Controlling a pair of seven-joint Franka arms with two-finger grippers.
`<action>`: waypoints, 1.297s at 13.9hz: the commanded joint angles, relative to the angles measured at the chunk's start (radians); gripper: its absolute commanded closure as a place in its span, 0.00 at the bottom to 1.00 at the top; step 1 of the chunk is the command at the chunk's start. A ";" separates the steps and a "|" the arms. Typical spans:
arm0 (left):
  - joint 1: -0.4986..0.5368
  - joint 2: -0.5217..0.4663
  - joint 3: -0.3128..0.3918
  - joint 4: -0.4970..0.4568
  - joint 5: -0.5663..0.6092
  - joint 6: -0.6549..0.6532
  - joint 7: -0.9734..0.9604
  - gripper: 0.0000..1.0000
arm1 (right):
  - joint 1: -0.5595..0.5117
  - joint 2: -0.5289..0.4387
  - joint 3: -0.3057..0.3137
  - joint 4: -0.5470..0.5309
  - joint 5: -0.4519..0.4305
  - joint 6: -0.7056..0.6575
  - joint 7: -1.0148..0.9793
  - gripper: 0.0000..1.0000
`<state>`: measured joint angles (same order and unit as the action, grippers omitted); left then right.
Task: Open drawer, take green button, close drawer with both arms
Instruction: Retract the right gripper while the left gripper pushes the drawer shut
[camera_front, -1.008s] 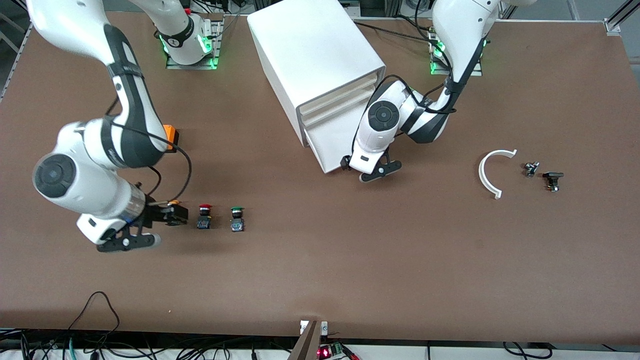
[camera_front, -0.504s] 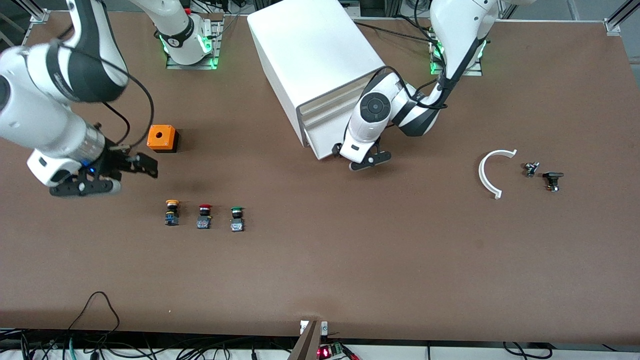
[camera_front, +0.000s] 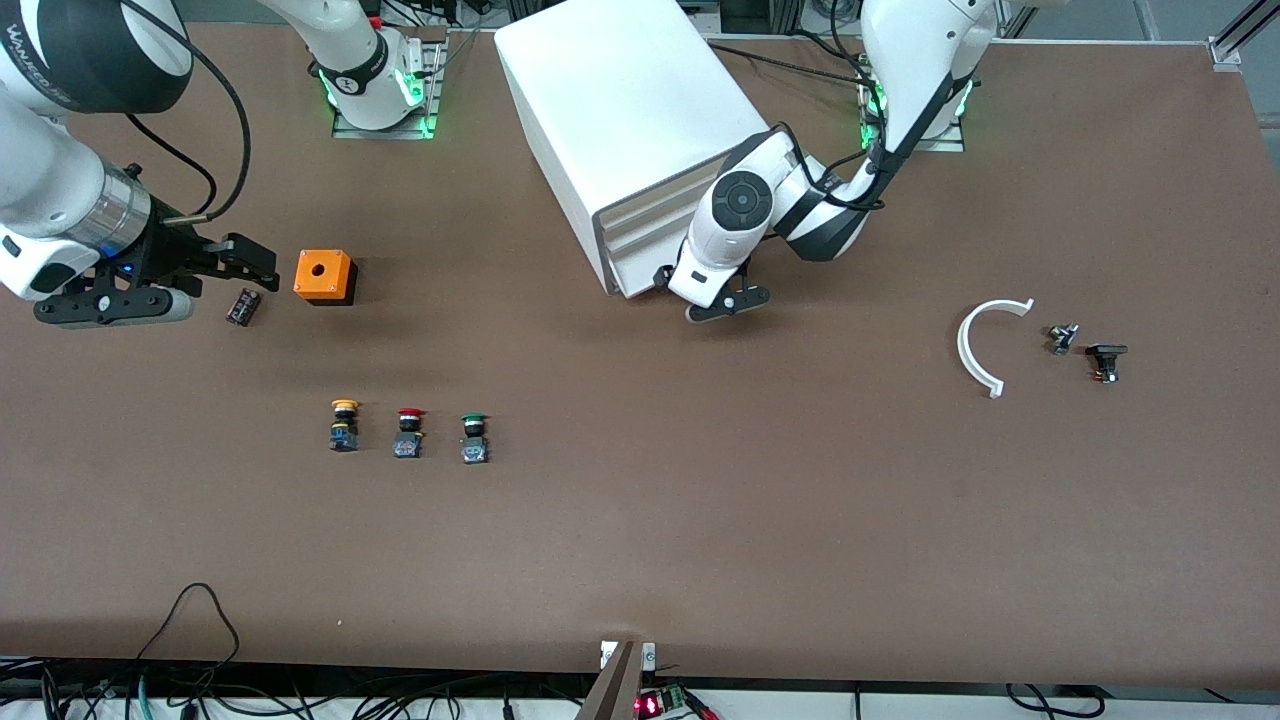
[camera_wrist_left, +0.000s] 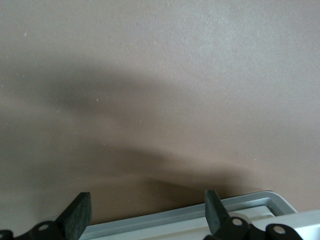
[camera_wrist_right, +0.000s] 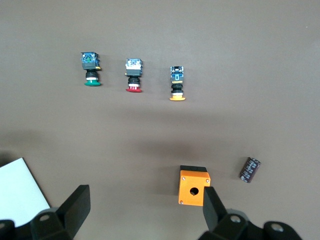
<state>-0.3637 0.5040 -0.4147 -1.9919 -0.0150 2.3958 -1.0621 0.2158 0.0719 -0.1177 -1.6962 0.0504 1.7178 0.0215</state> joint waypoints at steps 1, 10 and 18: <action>0.016 -0.033 -0.044 -0.034 0.012 -0.004 -0.051 0.00 | 0.010 0.014 0.003 0.040 -0.027 -0.029 0.056 0.00; 0.016 -0.028 -0.093 -0.033 0.009 -0.027 -0.102 0.00 | -0.056 0.039 0.103 0.084 -0.083 -0.018 0.077 0.00; 0.081 -0.044 -0.078 0.065 0.026 -0.169 -0.056 0.00 | -0.148 0.054 0.196 0.107 -0.090 0.049 0.202 0.00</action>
<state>-0.3228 0.4913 -0.4921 -1.9802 -0.0150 2.3280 -1.1450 0.0876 0.1255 0.0546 -1.5709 -0.0224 1.7264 0.1639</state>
